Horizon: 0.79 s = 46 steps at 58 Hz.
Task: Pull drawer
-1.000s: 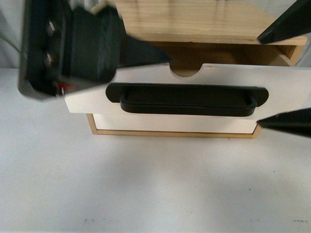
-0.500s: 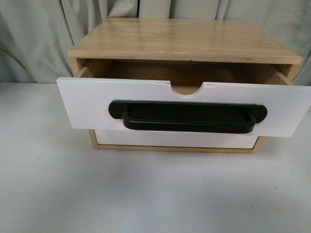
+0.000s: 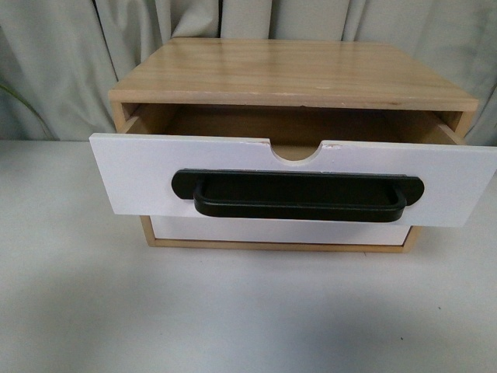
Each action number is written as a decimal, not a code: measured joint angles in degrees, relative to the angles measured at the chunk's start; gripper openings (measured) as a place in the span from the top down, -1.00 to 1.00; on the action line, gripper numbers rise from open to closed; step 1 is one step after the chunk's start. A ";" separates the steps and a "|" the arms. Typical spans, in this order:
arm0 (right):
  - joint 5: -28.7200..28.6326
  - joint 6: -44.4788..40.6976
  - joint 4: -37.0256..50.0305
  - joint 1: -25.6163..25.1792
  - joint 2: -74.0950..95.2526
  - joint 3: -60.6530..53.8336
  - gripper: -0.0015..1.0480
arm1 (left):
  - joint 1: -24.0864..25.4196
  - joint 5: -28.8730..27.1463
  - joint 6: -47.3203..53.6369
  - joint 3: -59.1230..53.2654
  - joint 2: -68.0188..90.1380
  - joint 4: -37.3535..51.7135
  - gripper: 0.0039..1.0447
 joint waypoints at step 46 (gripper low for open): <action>-0.42 0.66 -8.85 -0.17 -16.81 -7.69 0.98 | -0.28 -0.63 -2.32 -11.06 -14.19 -2.89 0.93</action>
